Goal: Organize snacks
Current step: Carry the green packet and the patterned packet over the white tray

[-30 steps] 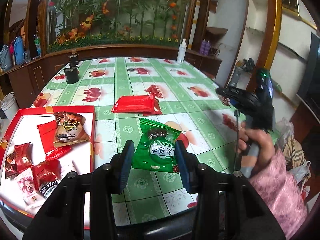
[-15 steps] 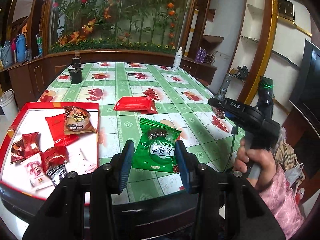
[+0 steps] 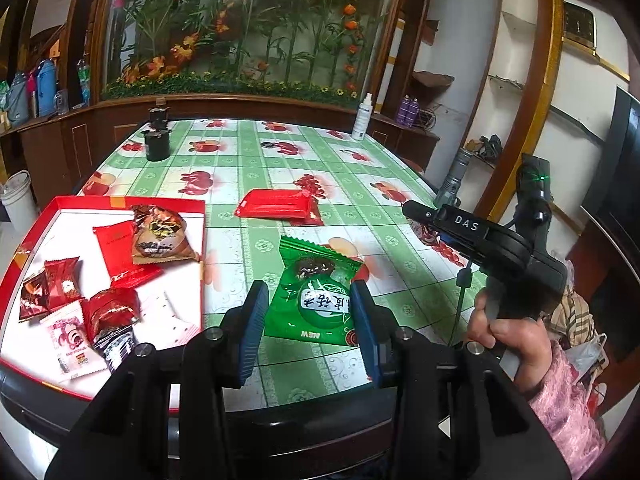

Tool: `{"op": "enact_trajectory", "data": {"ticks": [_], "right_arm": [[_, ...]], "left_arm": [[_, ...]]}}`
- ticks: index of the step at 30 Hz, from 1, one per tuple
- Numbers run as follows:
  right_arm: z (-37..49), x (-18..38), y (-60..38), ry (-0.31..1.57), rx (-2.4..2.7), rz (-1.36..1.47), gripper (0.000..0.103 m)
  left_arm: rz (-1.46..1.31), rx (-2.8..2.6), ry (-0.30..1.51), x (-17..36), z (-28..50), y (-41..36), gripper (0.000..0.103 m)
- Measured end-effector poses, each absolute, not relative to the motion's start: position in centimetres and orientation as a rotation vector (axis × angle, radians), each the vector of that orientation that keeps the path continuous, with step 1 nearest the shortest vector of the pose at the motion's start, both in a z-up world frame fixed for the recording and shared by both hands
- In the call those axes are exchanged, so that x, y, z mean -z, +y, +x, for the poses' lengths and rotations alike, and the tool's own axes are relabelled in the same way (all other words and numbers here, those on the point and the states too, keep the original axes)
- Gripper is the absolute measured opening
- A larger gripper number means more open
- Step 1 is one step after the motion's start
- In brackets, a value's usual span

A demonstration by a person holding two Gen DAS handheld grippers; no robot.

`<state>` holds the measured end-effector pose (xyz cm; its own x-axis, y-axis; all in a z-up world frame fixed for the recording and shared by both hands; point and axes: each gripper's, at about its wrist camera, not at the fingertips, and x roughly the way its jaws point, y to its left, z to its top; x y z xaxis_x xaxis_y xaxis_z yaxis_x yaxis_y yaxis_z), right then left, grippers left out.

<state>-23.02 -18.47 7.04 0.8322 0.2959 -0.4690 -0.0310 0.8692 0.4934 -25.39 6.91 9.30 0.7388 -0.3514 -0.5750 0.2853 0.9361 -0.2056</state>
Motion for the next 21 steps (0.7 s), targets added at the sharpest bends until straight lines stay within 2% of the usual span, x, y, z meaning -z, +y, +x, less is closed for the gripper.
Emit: {"op": "enact_trajectory", "data": {"ticks": [21], "right_arm": [[-23.9, -7.3, -14.8, 0.58, -0.253, 0.451, 0.03]], "left_arm": [[-0.144, 0.323, 0.666, -8.6, -25.3, 8.5, 0.04]]}}
